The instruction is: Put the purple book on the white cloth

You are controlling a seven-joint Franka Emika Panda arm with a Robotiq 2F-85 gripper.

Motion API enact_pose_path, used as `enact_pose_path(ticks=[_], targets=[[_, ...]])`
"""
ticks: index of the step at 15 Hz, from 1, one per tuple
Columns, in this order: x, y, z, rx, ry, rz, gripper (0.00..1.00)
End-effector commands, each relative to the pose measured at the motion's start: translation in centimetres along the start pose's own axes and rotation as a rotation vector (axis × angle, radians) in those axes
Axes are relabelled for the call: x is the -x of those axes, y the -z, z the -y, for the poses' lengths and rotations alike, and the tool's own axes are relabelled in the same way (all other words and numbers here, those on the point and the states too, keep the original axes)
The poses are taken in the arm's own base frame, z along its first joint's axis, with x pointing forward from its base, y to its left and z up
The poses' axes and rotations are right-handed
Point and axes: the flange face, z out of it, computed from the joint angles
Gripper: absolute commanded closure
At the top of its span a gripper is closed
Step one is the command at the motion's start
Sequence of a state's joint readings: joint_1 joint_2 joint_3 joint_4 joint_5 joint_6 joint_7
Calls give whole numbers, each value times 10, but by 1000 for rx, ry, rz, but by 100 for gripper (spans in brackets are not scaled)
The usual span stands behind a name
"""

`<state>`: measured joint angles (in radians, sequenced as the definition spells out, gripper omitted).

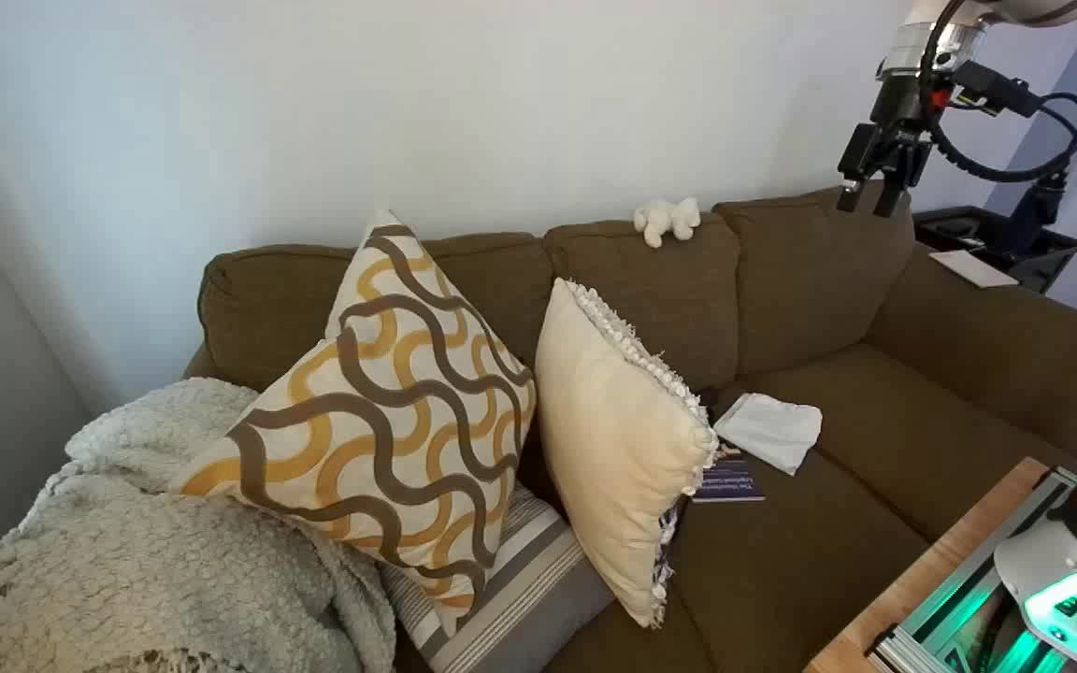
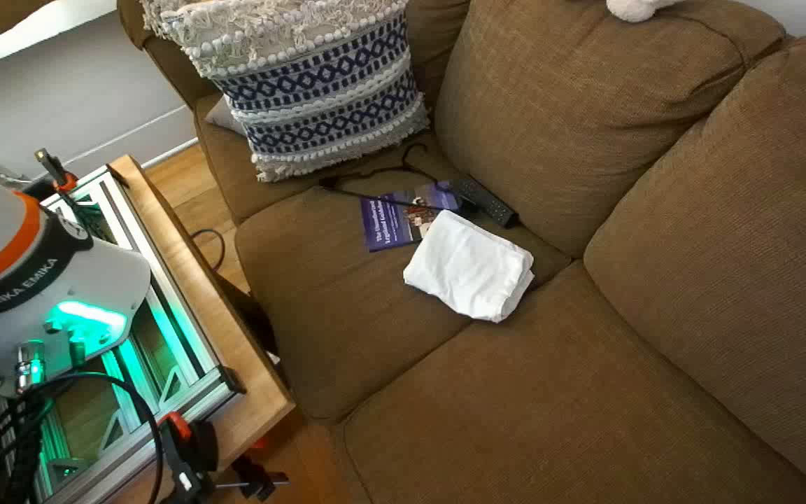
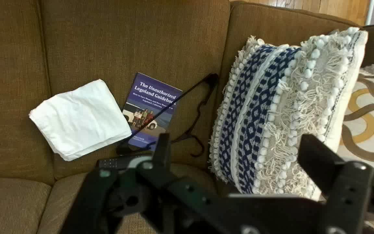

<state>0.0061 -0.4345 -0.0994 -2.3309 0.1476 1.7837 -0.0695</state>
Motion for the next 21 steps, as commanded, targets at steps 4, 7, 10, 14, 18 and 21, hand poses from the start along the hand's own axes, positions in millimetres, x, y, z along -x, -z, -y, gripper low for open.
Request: enact_pose_path(ticks=[4, 7, 10, 14, 18, 21], targets=[[0, 1, 0, 0, 0, 1, 0], [-14, -16, -8, -13, -70, 58, 0], [-30, -67, -35, -12, -169, 141, 0], [-60, -156, -78, 59, -324, 203, 0], [-86, -248, -112, 224, -456, 206, 0], [-79, -255, -110, 231, -447, 236, 0]])
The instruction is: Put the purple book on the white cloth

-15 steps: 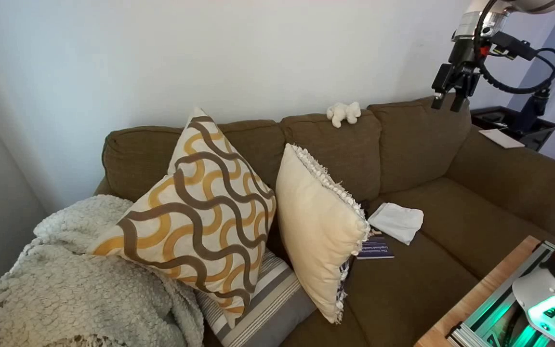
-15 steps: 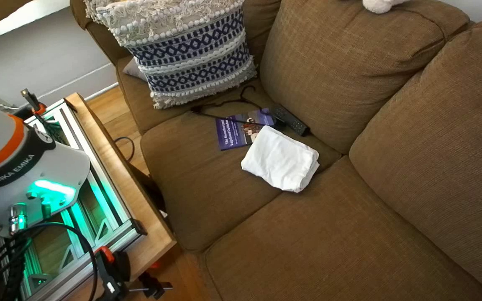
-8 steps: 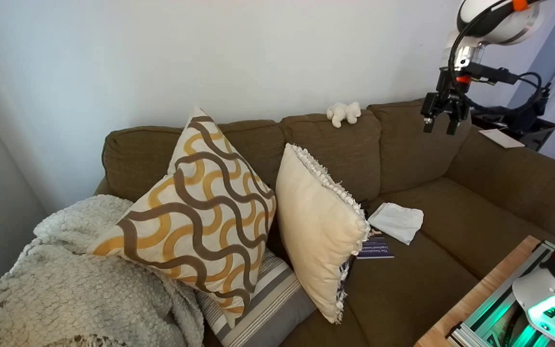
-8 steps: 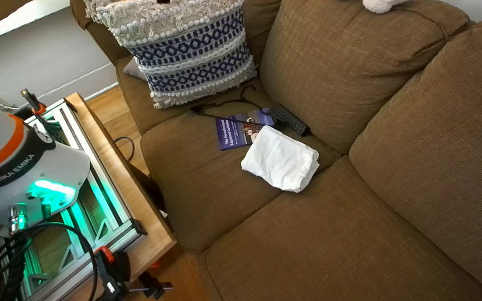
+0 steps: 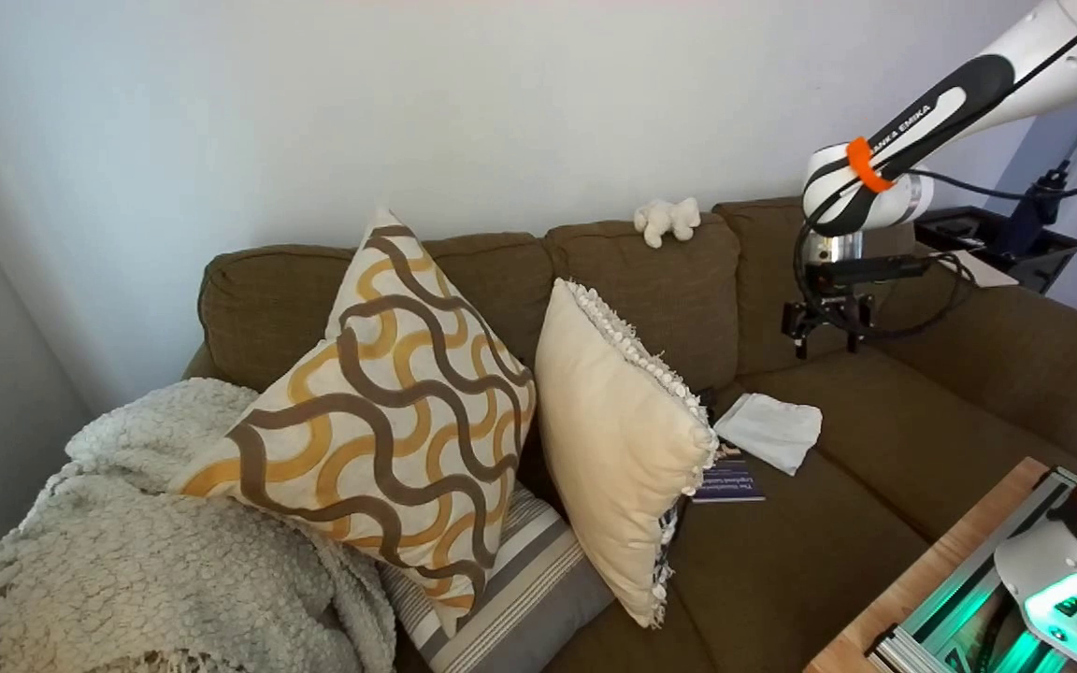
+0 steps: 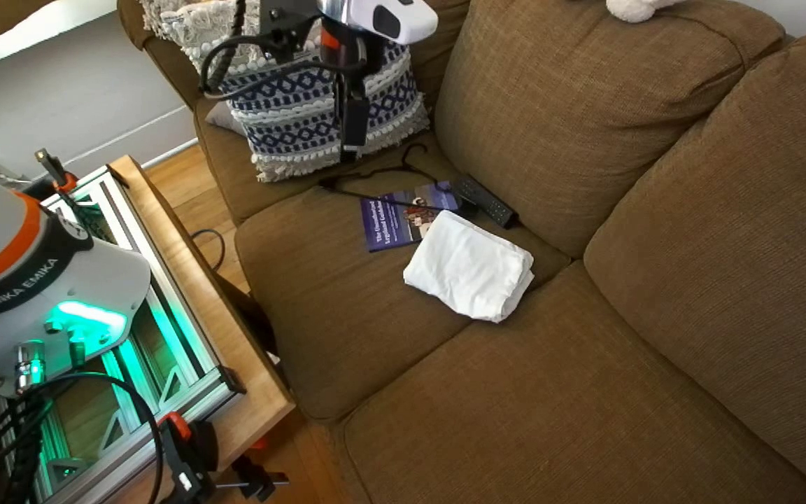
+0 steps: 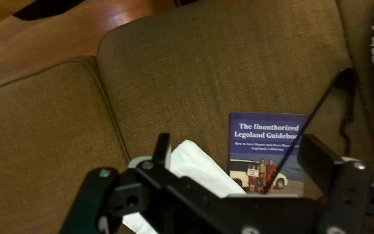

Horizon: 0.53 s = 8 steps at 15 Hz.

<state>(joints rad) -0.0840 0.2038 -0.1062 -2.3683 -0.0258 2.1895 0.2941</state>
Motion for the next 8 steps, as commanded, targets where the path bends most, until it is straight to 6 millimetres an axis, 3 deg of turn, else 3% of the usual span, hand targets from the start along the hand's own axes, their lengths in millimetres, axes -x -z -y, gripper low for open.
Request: enact_pose_path(ticks=[1, 5, 8], targets=[[-5, -9, 1, 14, -9, 14, 0], [-12, -7, 7, -34, -19, -17, 0], [-29, -25, 18, -117, -42, -18, 0]])
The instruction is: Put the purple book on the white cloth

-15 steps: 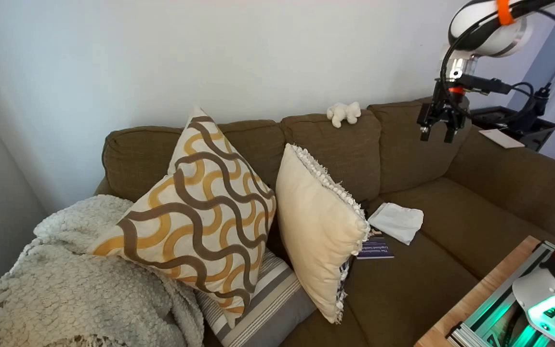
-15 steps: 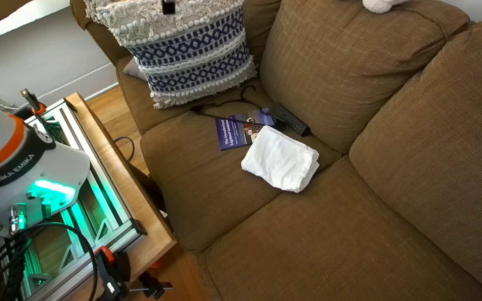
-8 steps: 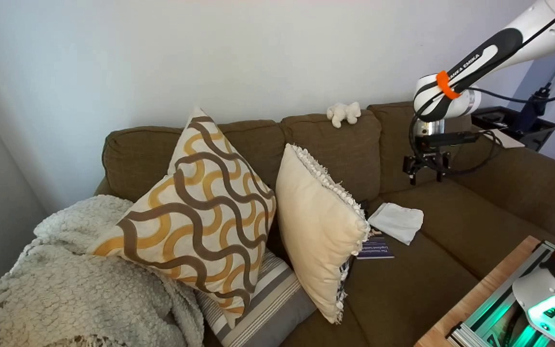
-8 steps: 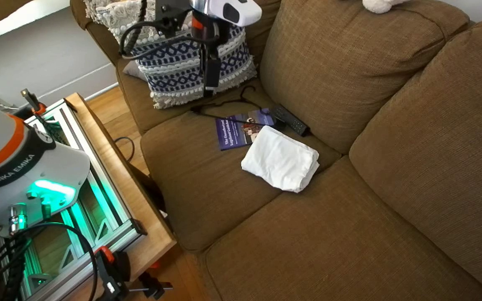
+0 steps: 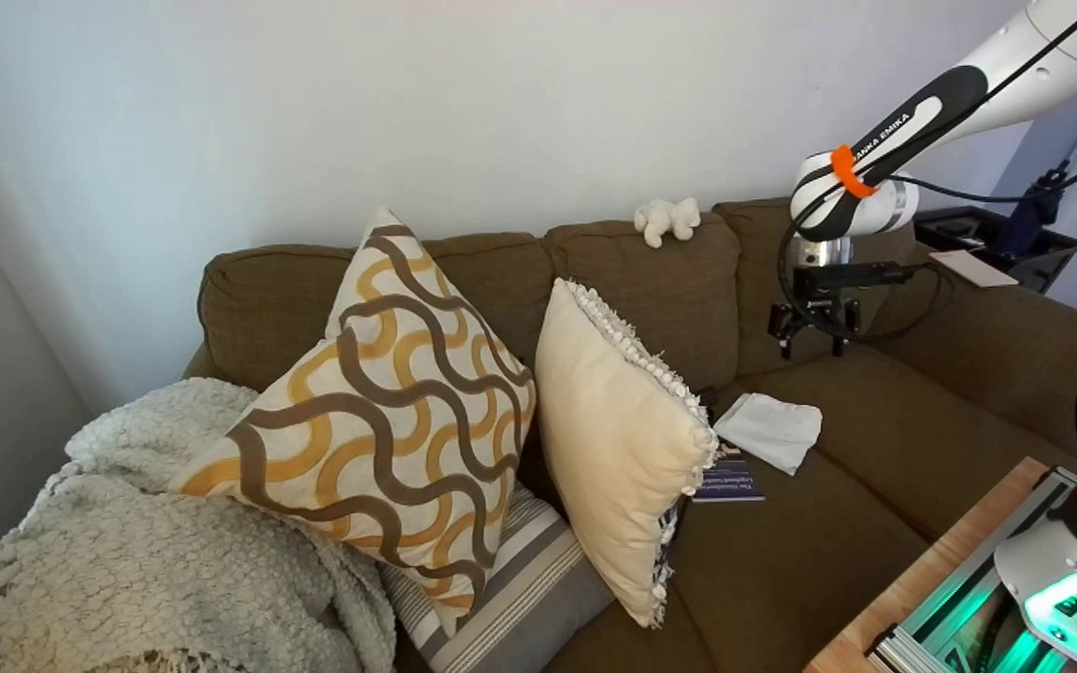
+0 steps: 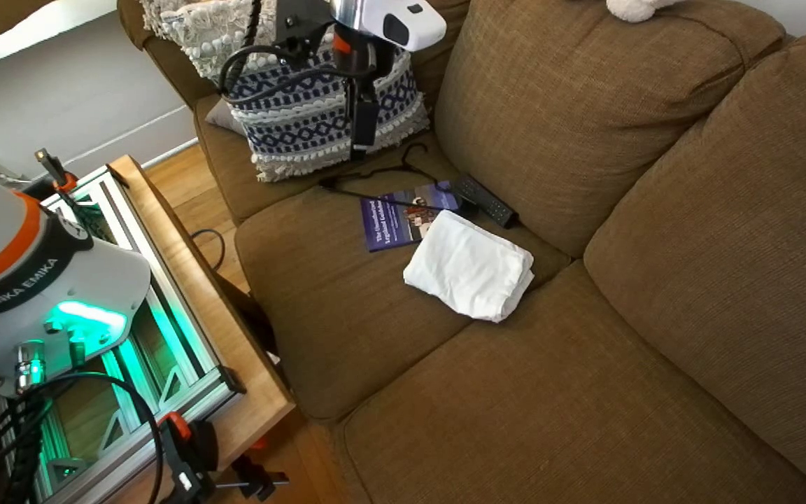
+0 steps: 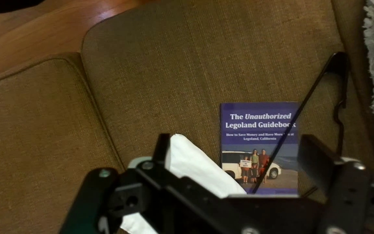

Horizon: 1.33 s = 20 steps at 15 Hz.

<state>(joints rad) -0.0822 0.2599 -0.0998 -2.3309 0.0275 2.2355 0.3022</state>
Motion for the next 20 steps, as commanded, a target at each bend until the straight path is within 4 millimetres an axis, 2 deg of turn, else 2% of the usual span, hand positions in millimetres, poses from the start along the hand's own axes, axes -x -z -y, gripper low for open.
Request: enact_pose_path(ticks=[1, 2, 5, 10, 11, 13, 16, 20], targets=[[-21, -32, 11, -106, -24, 4, 0], [-25, -45, 13, -139, -21, 28, 0], [-48, -109, 12, -104, -94, 63, 0], [-84, -208, -27, 2, -288, 97, 0], [-64, -176, -15, -21, -217, 76, 0], [-75, -205, -27, 9, -255, 100, 0], [-83, -211, -26, 13, -265, 97, 0], [-89, -255, -13, -179, -178, 124, 0]])
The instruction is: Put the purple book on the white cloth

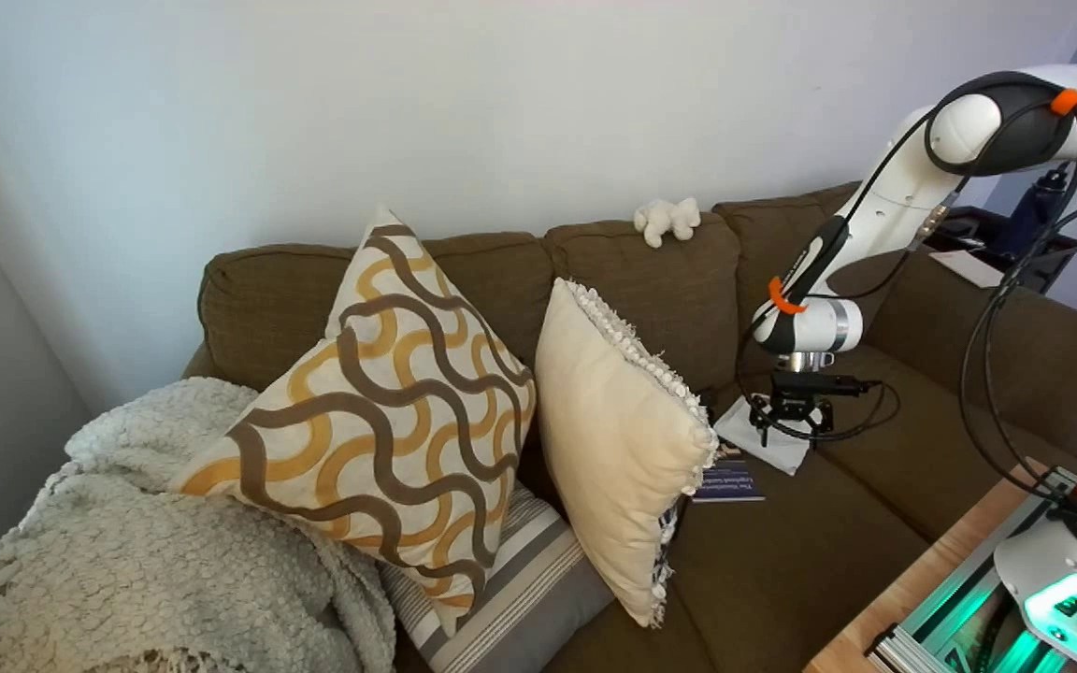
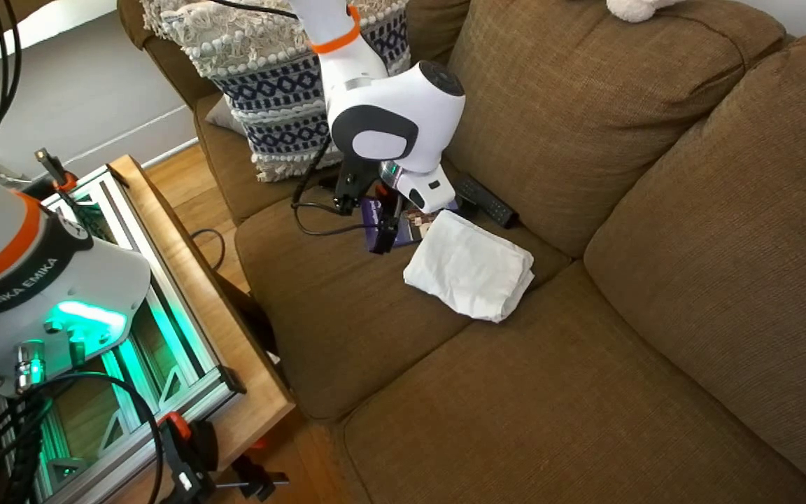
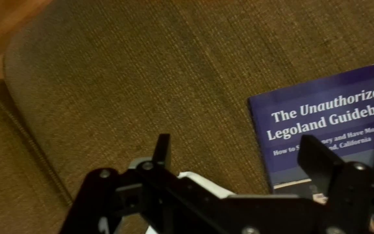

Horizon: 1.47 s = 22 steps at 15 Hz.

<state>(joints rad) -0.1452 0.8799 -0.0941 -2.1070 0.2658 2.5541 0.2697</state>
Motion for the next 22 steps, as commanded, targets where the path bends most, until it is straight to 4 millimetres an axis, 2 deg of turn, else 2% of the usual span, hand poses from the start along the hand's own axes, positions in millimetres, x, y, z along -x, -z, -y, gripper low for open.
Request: enact_pose_path(ticks=[1, 5, 10, 14, 19, 21, 22], targets=[[-12, -49, 0, -138, 60, 72, 0], [-33, -89, -8, -238, 111, 62, 0], [-52, -104, -1, -366, 180, 31, 0], [-53, -110, 16, -420, 249, 32, 0], [-49, -137, 27, -397, 272, 45, 0], [-49, -141, 26, -410, 270, 49, 26], [-49, -139, 27, -420, 273, 43, 34]])
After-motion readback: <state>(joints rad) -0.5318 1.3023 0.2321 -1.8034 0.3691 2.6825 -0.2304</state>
